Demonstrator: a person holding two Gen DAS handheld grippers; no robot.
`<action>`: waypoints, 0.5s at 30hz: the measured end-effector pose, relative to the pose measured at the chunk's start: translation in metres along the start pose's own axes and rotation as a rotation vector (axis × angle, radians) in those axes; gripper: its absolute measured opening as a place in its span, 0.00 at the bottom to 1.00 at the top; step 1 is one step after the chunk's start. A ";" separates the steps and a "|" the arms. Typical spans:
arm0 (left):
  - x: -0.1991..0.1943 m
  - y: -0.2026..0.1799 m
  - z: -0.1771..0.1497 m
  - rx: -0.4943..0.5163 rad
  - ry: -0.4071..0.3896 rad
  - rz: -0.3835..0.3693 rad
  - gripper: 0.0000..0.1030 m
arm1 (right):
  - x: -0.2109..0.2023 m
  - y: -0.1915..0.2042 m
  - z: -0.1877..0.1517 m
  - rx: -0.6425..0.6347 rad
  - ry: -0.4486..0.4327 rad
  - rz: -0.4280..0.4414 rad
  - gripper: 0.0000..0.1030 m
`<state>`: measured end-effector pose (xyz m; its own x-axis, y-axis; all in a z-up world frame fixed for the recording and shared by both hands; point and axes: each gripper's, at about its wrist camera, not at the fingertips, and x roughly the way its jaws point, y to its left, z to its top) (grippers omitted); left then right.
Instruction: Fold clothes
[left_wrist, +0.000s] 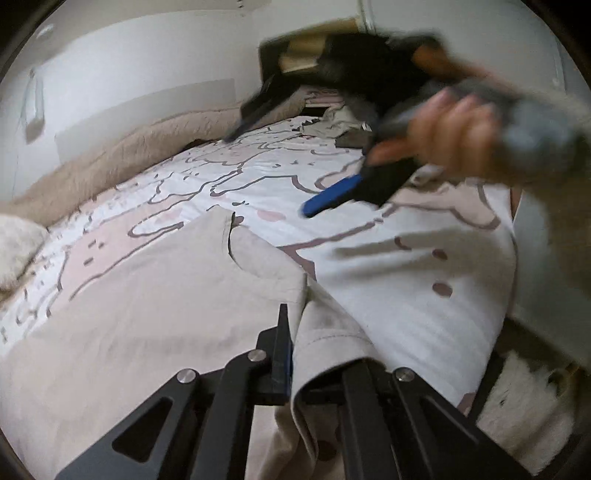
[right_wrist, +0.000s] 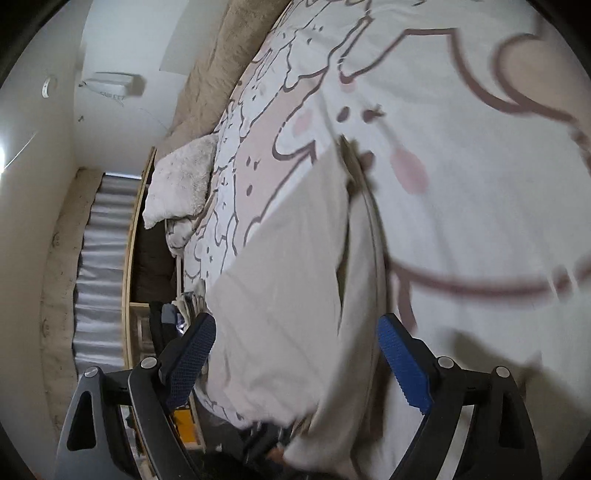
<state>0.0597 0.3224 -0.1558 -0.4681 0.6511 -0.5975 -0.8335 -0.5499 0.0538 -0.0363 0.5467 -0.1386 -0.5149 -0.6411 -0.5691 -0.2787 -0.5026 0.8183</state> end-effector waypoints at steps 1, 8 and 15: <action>-0.003 0.002 0.002 -0.020 -0.004 -0.011 0.04 | 0.009 0.000 0.013 -0.009 0.010 -0.008 0.86; -0.018 0.012 0.010 -0.091 -0.017 -0.070 0.04 | 0.069 -0.001 0.086 -0.135 0.047 -0.196 0.77; -0.026 0.024 0.013 -0.144 -0.001 -0.115 0.04 | 0.108 -0.009 0.105 -0.095 0.136 -0.165 0.06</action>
<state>0.0478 0.2993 -0.1286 -0.3725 0.7145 -0.5923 -0.8311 -0.5408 -0.1298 -0.1744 0.5429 -0.1995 -0.3529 -0.6150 -0.7051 -0.2694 -0.6549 0.7060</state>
